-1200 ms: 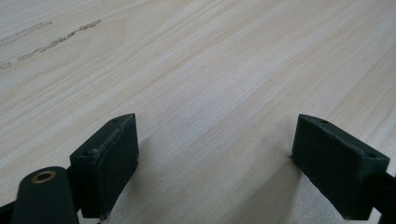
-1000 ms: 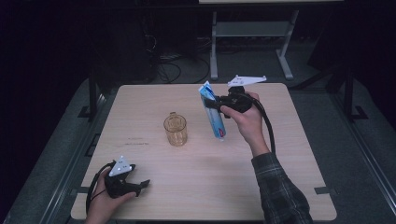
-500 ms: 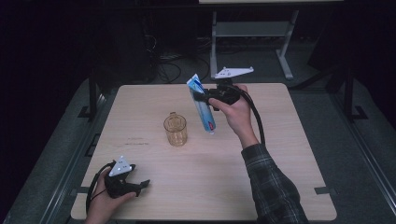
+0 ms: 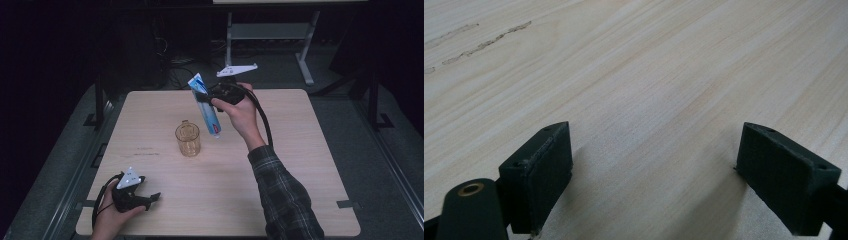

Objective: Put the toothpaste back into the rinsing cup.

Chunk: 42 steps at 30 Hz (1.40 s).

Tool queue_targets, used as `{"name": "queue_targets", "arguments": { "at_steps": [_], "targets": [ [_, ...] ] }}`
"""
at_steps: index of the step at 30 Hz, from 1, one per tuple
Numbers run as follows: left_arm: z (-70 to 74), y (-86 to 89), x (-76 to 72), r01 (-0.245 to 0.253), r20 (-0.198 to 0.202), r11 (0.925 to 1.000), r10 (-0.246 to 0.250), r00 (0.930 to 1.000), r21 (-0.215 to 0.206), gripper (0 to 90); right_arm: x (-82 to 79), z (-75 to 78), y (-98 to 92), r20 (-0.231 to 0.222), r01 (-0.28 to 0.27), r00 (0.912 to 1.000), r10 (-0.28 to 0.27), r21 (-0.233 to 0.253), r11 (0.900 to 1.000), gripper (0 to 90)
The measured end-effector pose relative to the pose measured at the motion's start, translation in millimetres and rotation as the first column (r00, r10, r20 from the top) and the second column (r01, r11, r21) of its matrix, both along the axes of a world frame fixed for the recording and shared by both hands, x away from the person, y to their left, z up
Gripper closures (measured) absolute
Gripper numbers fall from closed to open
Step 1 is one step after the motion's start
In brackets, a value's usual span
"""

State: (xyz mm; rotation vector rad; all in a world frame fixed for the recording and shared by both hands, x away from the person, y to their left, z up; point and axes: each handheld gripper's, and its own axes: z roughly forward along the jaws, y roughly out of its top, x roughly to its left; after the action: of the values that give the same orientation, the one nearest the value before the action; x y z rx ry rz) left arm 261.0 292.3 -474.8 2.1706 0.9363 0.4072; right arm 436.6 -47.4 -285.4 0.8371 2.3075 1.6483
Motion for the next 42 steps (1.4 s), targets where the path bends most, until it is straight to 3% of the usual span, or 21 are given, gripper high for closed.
{"name": "queue_targets", "arguments": {
  "at_steps": [9,24,42],
  "targets": [
    [0.2,0.2,0.1,0.002,-0.002,1.0000,-0.002,1.0000,0.002,14.0,7.1,7.5,17.7,0.015,-0.011,0.9998,0.011,0.005,1.000,72.7],
    [0.3,0.4,0.1,0.004,-0.003,1.0000,-0.004,1.0000,0.004,14.0,19.6,7.5,40.2,0.012,-0.022,0.9997,0.021,0.045,0.999,72.5],
    [0.1,0.3,0.1,0.002,-0.001,1.0000,-0.002,1.0000,0.001,14.0,29.4,-10.7,65.1,-0.004,-0.044,0.9990,0.044,0.032,0.999,72.0]
  ]
}}
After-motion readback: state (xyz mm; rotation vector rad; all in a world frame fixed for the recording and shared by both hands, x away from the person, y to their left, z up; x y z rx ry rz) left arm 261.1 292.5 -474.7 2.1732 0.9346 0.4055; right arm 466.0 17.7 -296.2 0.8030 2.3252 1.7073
